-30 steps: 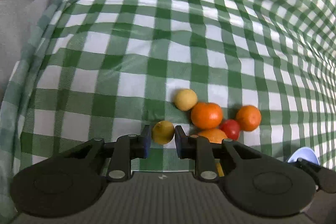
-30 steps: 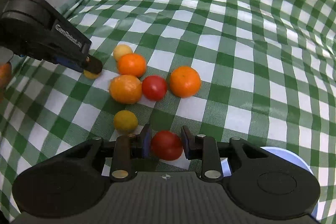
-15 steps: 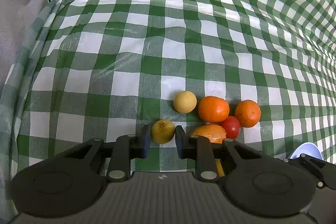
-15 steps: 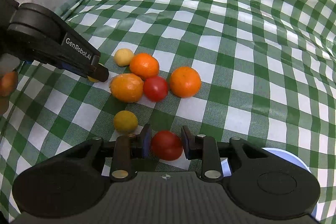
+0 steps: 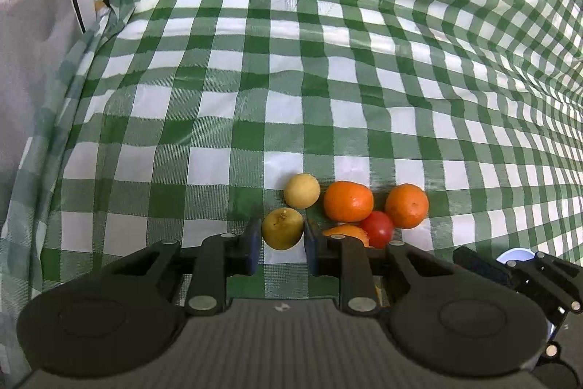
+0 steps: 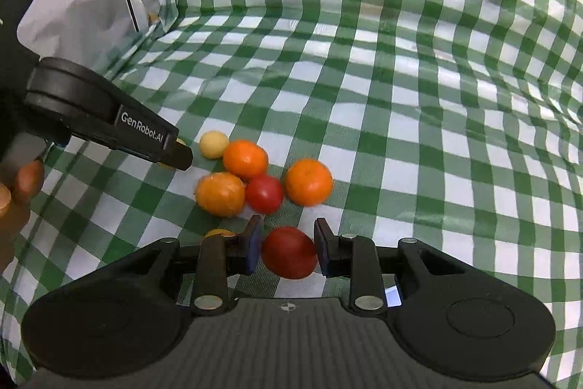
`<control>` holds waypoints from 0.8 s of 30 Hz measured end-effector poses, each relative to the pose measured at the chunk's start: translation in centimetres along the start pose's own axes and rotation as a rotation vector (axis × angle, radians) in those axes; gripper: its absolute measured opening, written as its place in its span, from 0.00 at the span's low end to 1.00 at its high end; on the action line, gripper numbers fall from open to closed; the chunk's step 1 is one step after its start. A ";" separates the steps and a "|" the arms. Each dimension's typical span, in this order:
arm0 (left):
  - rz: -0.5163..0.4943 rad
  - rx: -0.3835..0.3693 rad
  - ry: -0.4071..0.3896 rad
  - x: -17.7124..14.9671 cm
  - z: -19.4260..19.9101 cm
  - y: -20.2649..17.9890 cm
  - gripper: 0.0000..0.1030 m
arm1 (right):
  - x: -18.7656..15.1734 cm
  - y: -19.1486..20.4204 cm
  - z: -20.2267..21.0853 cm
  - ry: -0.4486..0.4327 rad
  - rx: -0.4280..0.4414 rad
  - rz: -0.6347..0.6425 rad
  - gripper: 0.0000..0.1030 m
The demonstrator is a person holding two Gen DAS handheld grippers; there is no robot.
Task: Organize fruits
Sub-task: 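Carry both fruits over the blue plate and release them onto it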
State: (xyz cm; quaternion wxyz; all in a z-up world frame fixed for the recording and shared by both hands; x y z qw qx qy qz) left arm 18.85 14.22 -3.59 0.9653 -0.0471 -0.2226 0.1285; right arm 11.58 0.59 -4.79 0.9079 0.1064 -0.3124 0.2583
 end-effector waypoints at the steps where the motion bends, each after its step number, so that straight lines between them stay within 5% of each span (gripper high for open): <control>1: -0.007 0.000 -0.005 -0.1 0.3 -0.2 0.26 | 0.1 -0.1 0.2 -0.004 -0.001 0.000 0.31; 24: -0.226 -0.091 -0.066 -3.3 4.6 -8.5 0.26 | -2.0 -5.8 6.8 -0.075 -0.092 -0.077 0.31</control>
Point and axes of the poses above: each gripper's, at about its wrist camera, not at the fingertips, and z roughly against the way its jaws point, y to its left, x to its top, the point moved 4 cm from there along -z, roughly the way its jaws point, and after that the axes turned 6 degrees about z, right-handed, at the moved point
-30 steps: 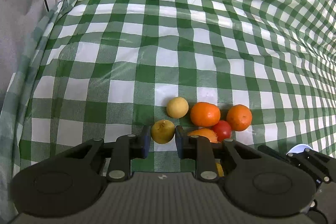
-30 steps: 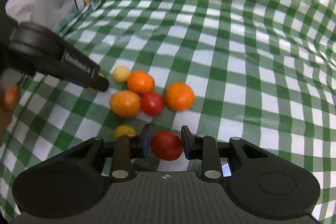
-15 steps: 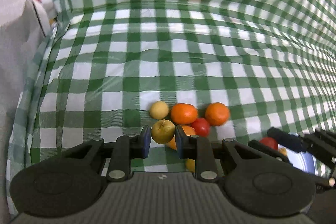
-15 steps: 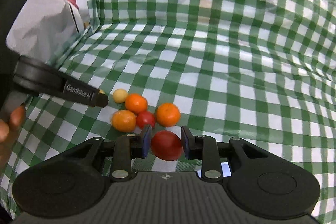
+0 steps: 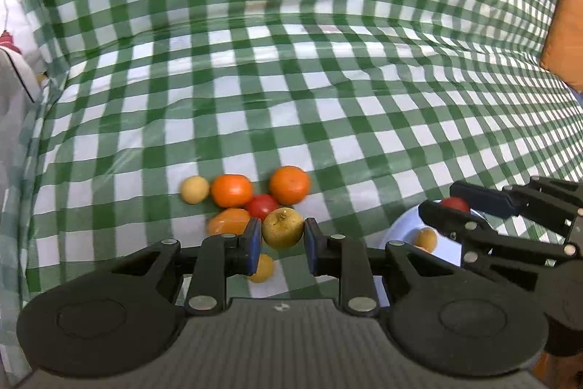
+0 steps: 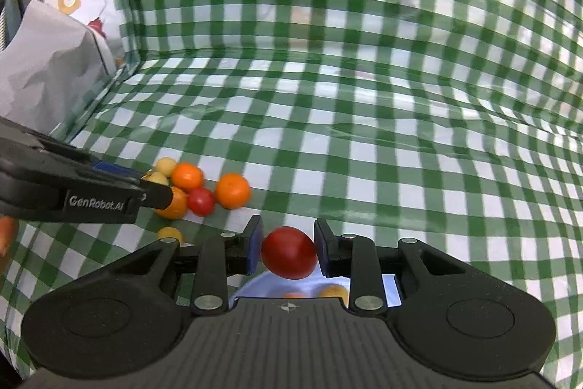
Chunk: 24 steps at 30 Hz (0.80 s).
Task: Organize fruits
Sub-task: 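Carry both fruits over the blue plate and release them onto it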
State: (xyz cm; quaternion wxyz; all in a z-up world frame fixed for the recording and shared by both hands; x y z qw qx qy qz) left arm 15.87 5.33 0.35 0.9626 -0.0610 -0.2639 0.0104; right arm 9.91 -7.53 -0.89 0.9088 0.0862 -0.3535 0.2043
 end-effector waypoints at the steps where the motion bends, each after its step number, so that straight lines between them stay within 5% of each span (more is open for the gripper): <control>1: -0.006 -0.004 0.003 -0.1 -0.1 -0.3 0.26 | -0.1 -0.4 0.1 -0.002 -0.005 -0.004 0.31; 13: -0.131 -0.075 0.044 -2.3 -1.3 -6.0 0.26 | -2.3 -6.9 1.0 0.006 -0.097 -0.104 0.31; 19: -0.247 -0.208 0.089 -5.1 -0.8 -10.9 0.26 | -3.4 -7.2 0.9 0.035 -0.098 -0.085 0.31; 24: -0.337 -0.236 0.130 -7.8 -1.5 -13.5 0.26 | -3.7 -7.3 0.8 0.057 -0.092 -0.060 0.31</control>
Point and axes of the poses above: each gripper's, at about its wrist camera, not at the fingertips, and z roughly against the way its jaws point, y to its left, x to its top, the point moved 4 cm from there along -z, roughly the way its jaws point, and after that the axes turned 6 degrees about z, right-handed, at the moved point
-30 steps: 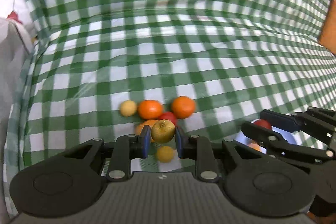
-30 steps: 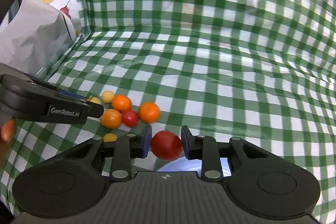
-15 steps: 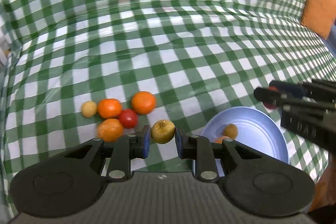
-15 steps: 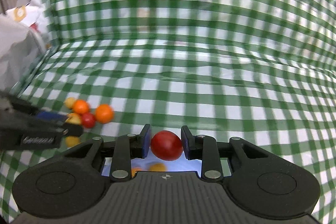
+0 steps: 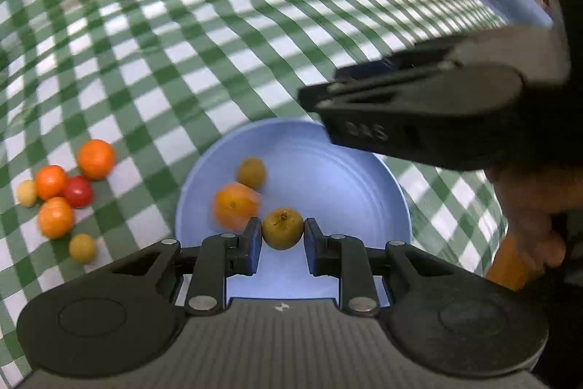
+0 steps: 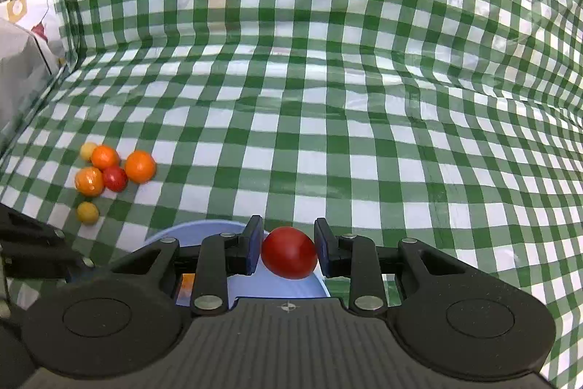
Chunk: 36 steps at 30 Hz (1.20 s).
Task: Organize fruits
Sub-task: 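Carry both fruits over the blue plate and release them onto it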
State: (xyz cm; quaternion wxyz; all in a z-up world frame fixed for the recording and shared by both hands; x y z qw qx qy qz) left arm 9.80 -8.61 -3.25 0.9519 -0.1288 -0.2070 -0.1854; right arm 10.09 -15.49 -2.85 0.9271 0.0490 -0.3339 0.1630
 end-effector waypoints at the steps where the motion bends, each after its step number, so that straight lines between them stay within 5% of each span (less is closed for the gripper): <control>1: -0.011 0.000 0.006 -0.3 -0.3 -0.1 0.26 | -0.2 0.0 0.0 0.008 0.005 0.007 0.31; 16: -0.046 0.000 0.019 -0.4 -0.5 -0.5 0.26 | -2.0 0.0 -0.1 0.066 0.068 0.025 0.31; 19: -0.040 -0.014 0.010 -0.3 -0.2 -0.5 0.44 | -2.0 0.0 -0.2 0.068 0.067 0.021 0.33; 20: -0.038 -0.012 0.003 -0.2 -0.1 -0.4 0.45 | -1.9 0.0 -0.3 0.067 0.062 0.019 0.41; 22: -0.032 -0.004 -0.002 0.0 0.0 -0.1 0.45 | -1.9 -0.1 -0.3 0.060 0.052 0.010 0.47; 36: 0.024 0.024 -0.031 0.9 0.8 1.6 0.45 | -0.9 -0.4 -0.3 0.010 0.009 -0.030 0.48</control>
Point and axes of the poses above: each gripper's, at about its wrist camera, not at the fingertips, and z roughly against the way its jaws point, y to its left, x to its top, the point moved 4 cm from there along -z, roughly the way its jaws point, and after that the axes turned 6 degrees about z, right-handed, at the moved point
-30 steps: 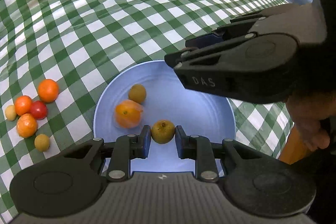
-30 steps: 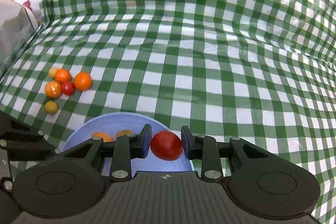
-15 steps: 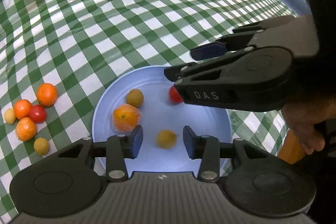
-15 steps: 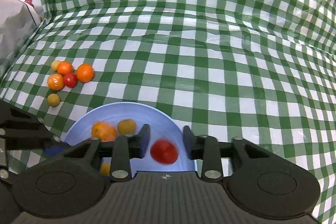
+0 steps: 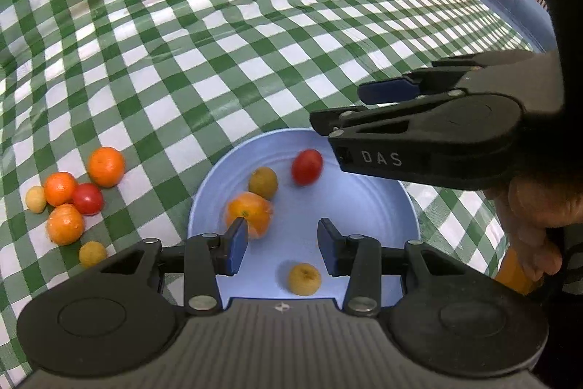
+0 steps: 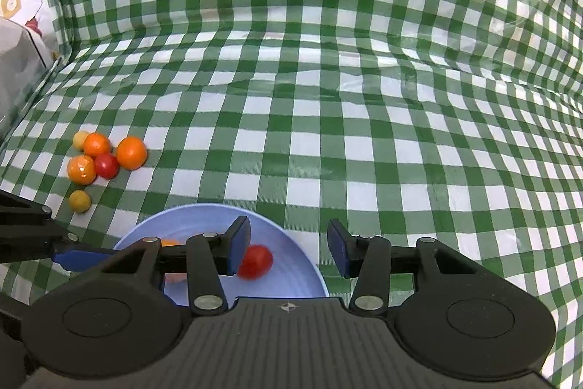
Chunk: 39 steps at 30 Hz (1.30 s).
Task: Organize fruits
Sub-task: 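Carry both fruits over the blue plate and release them onto it, then move both tools back toward the remaining fruits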
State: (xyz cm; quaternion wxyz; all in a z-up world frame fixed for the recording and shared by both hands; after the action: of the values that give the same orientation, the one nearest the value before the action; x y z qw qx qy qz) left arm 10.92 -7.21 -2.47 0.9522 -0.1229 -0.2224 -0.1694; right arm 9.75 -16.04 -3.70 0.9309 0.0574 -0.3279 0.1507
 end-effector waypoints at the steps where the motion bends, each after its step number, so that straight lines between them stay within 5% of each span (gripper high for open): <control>1: 0.006 0.003 -0.004 0.1 0.1 0.2 0.45 | 0.1 0.1 0.0 -0.005 -0.001 -0.001 0.47; 27: 0.070 0.084 -0.073 1.7 2.0 4.1 0.45 | 3.1 3.5 0.2 -0.063 -0.012 -0.016 0.47; 39: 0.372 0.158 -0.172 3.9 6.0 15.9 0.40 | 4.4 4.5 0.5 -0.109 -0.023 -0.037 0.46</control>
State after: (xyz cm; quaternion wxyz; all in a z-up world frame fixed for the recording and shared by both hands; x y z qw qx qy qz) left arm 17.93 8.12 2.07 0.9512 -0.1008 -0.2891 0.0381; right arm 11.27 -10.78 -0.46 0.9149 0.0606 -0.3786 0.1264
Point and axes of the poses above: each gripper's, at about its wrist camera, not at the fingertips, and z roughly against the way its jaws point, y to its left, x to its top, the point moved 4 cm from there along -z, roughly the way its jaws point, and after that the axes turned 6 degrees about z, right-handed, at the moved point
